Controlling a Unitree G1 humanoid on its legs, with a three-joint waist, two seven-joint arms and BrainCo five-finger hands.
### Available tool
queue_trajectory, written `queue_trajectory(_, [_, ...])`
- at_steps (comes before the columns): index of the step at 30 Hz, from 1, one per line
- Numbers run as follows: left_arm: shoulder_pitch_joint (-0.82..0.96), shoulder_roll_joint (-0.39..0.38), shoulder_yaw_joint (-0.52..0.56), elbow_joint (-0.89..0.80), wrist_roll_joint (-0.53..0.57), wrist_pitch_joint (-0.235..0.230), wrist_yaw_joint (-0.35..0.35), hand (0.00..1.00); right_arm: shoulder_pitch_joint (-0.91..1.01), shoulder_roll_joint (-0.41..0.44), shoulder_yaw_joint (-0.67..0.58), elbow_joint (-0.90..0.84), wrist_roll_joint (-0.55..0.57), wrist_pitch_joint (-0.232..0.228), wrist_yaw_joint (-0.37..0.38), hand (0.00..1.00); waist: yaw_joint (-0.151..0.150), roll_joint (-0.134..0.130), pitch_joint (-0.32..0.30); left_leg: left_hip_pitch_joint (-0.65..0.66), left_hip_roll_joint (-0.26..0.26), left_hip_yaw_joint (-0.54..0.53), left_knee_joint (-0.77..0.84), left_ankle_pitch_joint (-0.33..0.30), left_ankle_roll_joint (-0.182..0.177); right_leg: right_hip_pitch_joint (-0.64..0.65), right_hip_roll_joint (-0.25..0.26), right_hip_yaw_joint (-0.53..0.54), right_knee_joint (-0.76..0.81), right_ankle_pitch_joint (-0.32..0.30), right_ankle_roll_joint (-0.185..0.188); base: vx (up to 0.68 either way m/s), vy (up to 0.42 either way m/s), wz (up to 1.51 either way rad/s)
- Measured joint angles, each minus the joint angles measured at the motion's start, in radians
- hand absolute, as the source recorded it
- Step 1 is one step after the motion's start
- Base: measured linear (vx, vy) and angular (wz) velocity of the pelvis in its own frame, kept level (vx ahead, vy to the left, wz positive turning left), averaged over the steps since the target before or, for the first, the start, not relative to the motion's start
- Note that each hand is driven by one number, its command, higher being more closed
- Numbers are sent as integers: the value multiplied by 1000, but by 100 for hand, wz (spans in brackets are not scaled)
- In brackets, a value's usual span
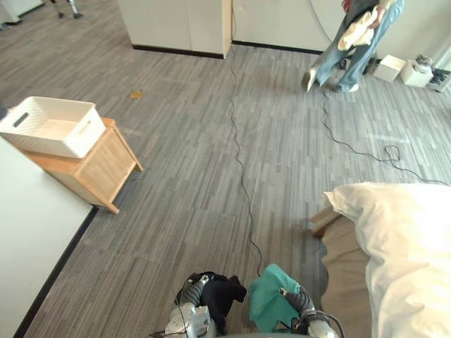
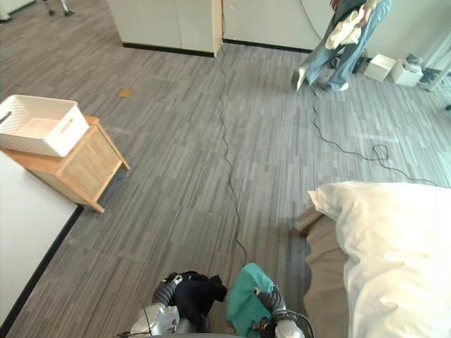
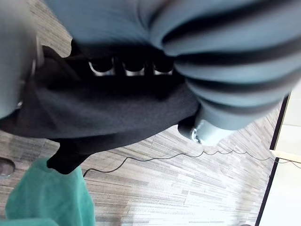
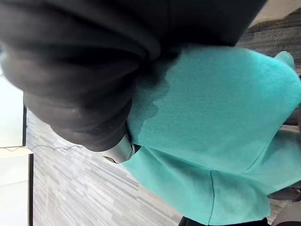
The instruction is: Tidy the bed and pick cloth on bed and put in laundry
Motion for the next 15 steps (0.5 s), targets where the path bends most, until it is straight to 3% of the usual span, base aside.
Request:
queue_trajectory(2, [-3,-1,-12,-23,0,0,2,100,1,-10,-9,-3,-7,2,-9,100,2,4,2,-30,-21,4,-149,17,5,9,-28,12,0,-19,22,324,54,-25])
queue_trajectory(4, [-2,-1,-11,-45,1,0,3,100,3,-12,-7,-14,-14,4,-10,100,10,1,5,-40,-48,17,-245,138,39,22,-65,20,-2,-49,45,396,72,-23])
queue_trajectory(5, [-4,-10,-11,-62,2,1,7,100,15,-15,-6,-28,-17,5,-13,100,19,2,-1,-22,-72,40,-264,153,89,21,-83,14,-2,-56,57,369,42,-4])
queue_trajectory(7, [-10,1,11,-164,1,1,28,100,16,7,14,-96,-22,8,-17,100,29,-20,13,-33,-81,57,-203,128,114,29,-113,-13,6,-22,89,472,50,10])
queue_trajectory(9, [13,13,33,-245,0,-1,46,100,26,24,33,-157,-41,5,-17,100,40,-32,20,-38,-69,73,-90,100,110,59,-105,-10,63,32,99,413,46,-2])
queue_trajectory(10, [22,15,34,-264,1,-5,46,100,37,24,35,-177,-48,0,-17,100,48,-32,15,-21,-71,73,-100,95,108,52,-102,-10,118,29,104,352,54,-18])
queue_trajectory(11, [39,2,30,-282,1,-12,47,100,55,19,37,-199,-56,-12,-17,100,53,-20,4,29,-68,66,-158,74,116,24,-91,-14,219,21,116,376,89,-9])
queue_trajectory(12, [48,2,25,-287,1,-27,49,100,69,15,39,-213,-56,-21,-17,100,49,-10,-33,120,-82,47,-259,-8,109,-71,-109,-6,480,-12,183,438,85,6])
queue_trajectory(13, [39,12,22,-283,1,-27,51,100,61,24,38,-208,-56,-17,-18,100,44,-35,-29,144,-104,44,-281,-12,114,-115,-131,2,590,-4,206,641,47,35])
queue_trajectory(14, [31,16,20,-279,1,-23,65,100,57,22,45,-211,-58,-16,-15,100,35,-65,-18,208,-133,18,-320,-22,125,-214,-173,-10,831,78,258,467,-21,44])
queue_trajectory(15, [31,18,19,-279,1,-21,69,100,57,22,47,-211,-59,-15,-10,100,20,-64,-17,231,-134,-1,-334,-28,125,-250,-183,-32,918,63,232,573,-79,71])
